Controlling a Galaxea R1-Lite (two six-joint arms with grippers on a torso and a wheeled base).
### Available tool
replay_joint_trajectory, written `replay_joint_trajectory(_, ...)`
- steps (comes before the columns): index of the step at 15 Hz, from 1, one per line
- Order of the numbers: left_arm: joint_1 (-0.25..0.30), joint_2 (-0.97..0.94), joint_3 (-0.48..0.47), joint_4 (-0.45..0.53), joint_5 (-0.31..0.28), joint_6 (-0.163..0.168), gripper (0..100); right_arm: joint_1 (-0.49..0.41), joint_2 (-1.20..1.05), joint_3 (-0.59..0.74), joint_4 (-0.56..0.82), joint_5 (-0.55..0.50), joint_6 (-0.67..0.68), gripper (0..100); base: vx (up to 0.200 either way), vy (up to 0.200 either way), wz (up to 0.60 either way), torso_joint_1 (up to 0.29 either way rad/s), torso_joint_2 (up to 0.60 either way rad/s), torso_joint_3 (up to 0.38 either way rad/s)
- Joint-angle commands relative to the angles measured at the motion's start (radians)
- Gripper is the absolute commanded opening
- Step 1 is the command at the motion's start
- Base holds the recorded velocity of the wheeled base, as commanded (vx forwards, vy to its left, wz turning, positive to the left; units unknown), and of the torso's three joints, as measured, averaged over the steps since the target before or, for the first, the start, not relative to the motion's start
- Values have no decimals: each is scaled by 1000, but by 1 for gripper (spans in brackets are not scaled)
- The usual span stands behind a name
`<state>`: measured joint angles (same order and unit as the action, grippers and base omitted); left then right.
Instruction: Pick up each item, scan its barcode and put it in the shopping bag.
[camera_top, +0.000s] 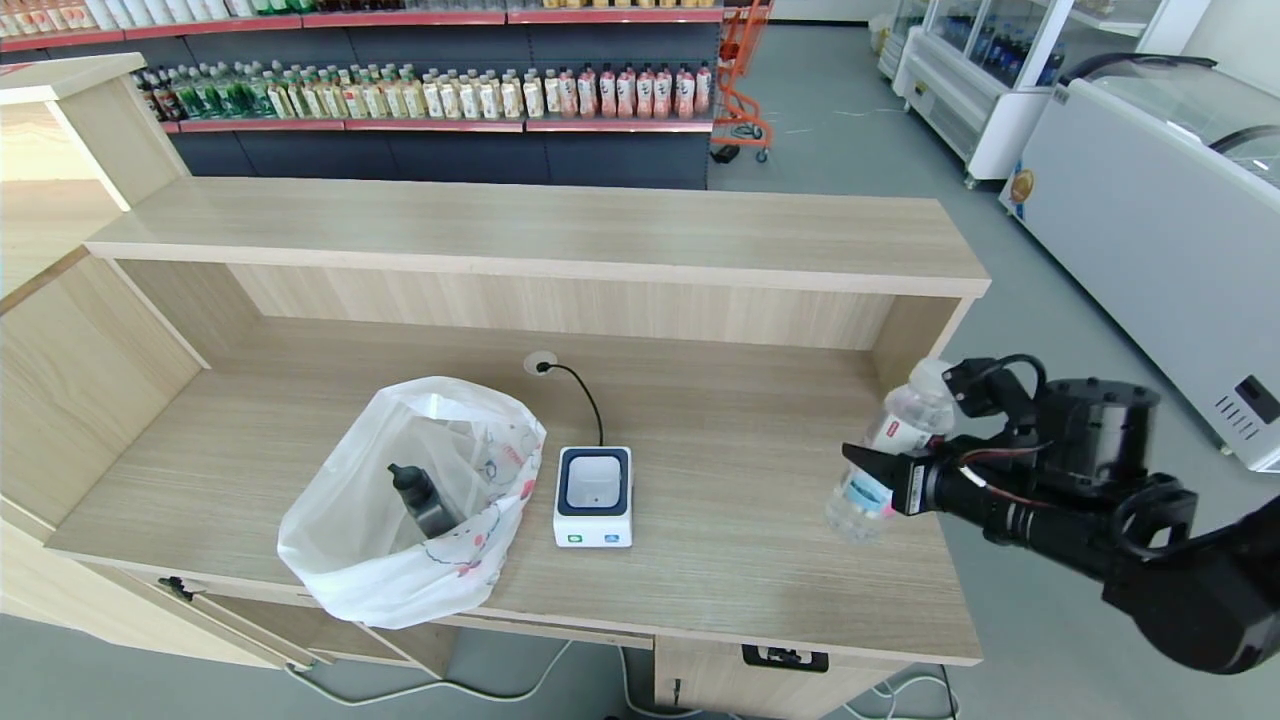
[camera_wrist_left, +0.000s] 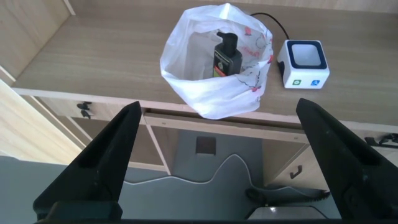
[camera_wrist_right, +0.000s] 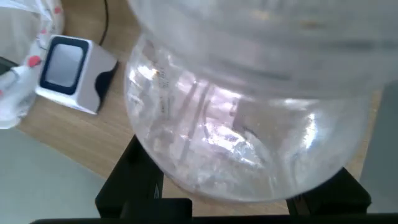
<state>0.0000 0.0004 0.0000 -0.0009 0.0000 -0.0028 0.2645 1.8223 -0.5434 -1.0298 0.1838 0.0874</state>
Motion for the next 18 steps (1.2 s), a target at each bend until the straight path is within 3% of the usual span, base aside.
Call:
replay_joint_trajectory(1,0,0,0,1,0,0,100,-31,-402,-234,375,321,242,0,0,0,0,0,0,0)
replay_joint_trajectory(3,0,0,0,1,0,0,100,-28,-500,-357,508,562,293,0,0,0,0,0,0,0)
replay_joint_trajectory(4,0,0,0,1,0,0,100,-22,-514,-362,508,602,293,0,0,0,0,0,0,0)
replay_joint_trajectory(5,0,0,0,1,0,0,100,-1,-563,-356,507,733,291,0,0,0,0,0,0,0)
replay_joint_trajectory(8,0,0,0,1,0,0,100,52,-667,-288,508,947,282,0,0,0,0,0,0,0)
replay_joint_trajectory(12,0,0,0,1,0,0,100,156,-716,-260,510,964,281,0,0,0,0,0,0,0)
replay_joint_trajectory(18,0,0,0,-1,0,0,100,208,-770,-239,547,973,285,0,0,0,0,0,0,0)
